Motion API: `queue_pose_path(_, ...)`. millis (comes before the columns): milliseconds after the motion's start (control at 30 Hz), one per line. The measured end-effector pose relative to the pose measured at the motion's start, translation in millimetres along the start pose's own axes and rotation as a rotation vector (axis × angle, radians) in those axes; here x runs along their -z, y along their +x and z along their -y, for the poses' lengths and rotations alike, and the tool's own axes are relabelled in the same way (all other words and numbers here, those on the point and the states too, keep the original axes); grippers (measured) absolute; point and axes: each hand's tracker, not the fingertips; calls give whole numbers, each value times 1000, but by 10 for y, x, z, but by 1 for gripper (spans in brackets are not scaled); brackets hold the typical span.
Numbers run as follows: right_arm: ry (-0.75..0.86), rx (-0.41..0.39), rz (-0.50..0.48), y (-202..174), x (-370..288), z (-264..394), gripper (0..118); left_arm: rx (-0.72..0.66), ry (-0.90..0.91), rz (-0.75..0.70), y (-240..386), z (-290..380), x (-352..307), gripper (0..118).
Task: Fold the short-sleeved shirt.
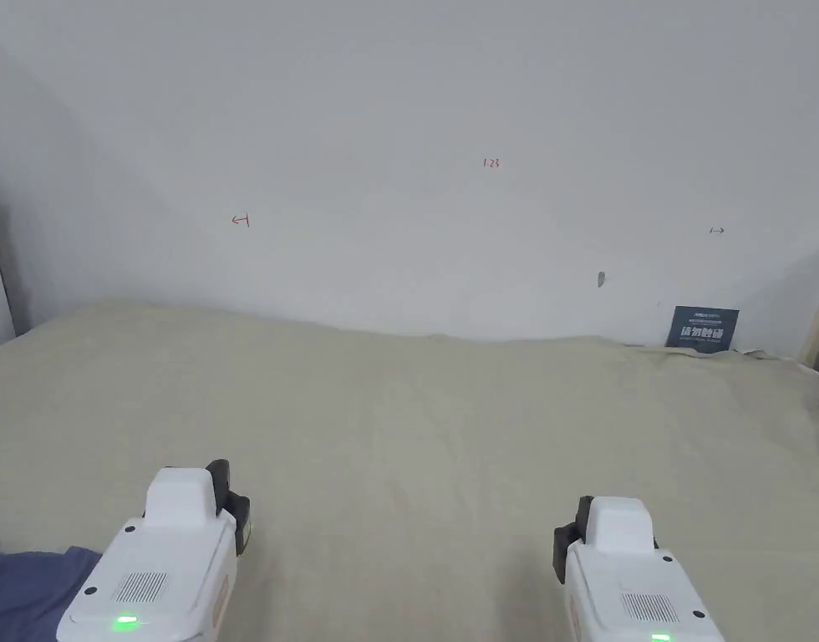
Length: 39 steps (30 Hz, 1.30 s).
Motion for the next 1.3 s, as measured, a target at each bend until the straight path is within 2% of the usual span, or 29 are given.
queue_pose_path(67, -3, 4, 11, -2, -10, -18, 1, -6, -1, 0, -12, 3, 2, 0)
queue_pose_path(100, -7, 31, 23, 12, -12, -30, 1, -30, -1, 1, -33, 5, 3, 0)
queue_pose_path(167, -18, 138, 22, 68, -13, -47, 1, -136, -1, 8, -89, 6, 2, 0)
queue_pose_path(267, -20, 288, 21, 152, -8, -52, 1, -369, 7, 28, -188, -24, -62, 0)
queue_pose_path(367, -6, 480, 12, 243, -19, -32, 1, -599, 28, 40, -288, -3, -87, 0)
queue_pose_path(400, 1, 524, 8, 263, -18, -29, 1, -604, 33, 31, -289, 10, -75, 0)
queue_pose_path(433, 5, 484, 4, 256, -13, -46, 1, -514, 23, 13, -238, -23, -71, 0)
queue_pose_path(467, 22, 350, -1, 199, -12, -104, 1, -334, 2, 0, -154, -79, -61, 0)
queue_pose_path(567, 126, -488, 49, -165, -46, -166, 1, 408, -16, -25, 170, -115, -20, 0)
queue_pose_path(600, 165, -724, 55, -270, -40, -95, 1, 617, -21, -44, 242, -82, -12, 0)
queue_pose_path(633, 197, -920, 81, -309, -40, -23, 1, 801, -13, -75, 292, -23, -3, 0)
queue_pose_path(667, 220, -1077, 103, -325, -39, 36, 1, 964, 5, -87, 291, 88, 42, 0)
queue_pose_path(700, 233, -1170, 112, -318, -35, 76, 1, 1078, 14, -79, 289, 141, 48, 0)
queue_pose_path(733, 234, -1181, 112, -272, -37, 103, 1, 1117, 15, -62, 281, 170, 43, 0)
queue_pose_path(800, 197, -1124, 103, -241, -22, 96, 1, 1119, 35, -29, 256, 205, -3, 0)
queue_pose_path(833, 162, -1073, 117, -228, -9, 94, 1, 1082, 27, -37, 250, 203, -7, 0)
queue_pose_path(867, 144, -990, 130, -211, 20, 81, 1, 994, 3, -38, 259, 185, -5, 0)
queue_pose_path(933, 97, -704, 126, -155, 15, 4, 1, 726, -26, -43, 209, 116, -4, 0)
queue_pose_path(1000, 33, -368, 107, -55, 6, -76, 1, 399, -50, -31, 131, 43, -2, 0)
queue_pose_path(1067, -1, 13, 27, 95, 0, -100, 1, 22, -44, 2, -37, 22, 3, 0)
queue_pose_path(1100, -20, 147, 6, 148, 3, -88, 1, -101, -48, -7, -81, 25, 9, 0)
queue_pose_path(1133, -29, 238, 5, 185, 28, -74, 1, -201, -37, 8, -125, 32, 9, 0)
queue_pose_path(1200, -6, 232, 37, 159, 8, -58, 1, -257, -14, -5, -134, 40, 14, 0)
queue_pose_path(1300, 18, 157, -13, 93, -5, -56, 1, -164, 5, -17, -91, 4, 2, 0)
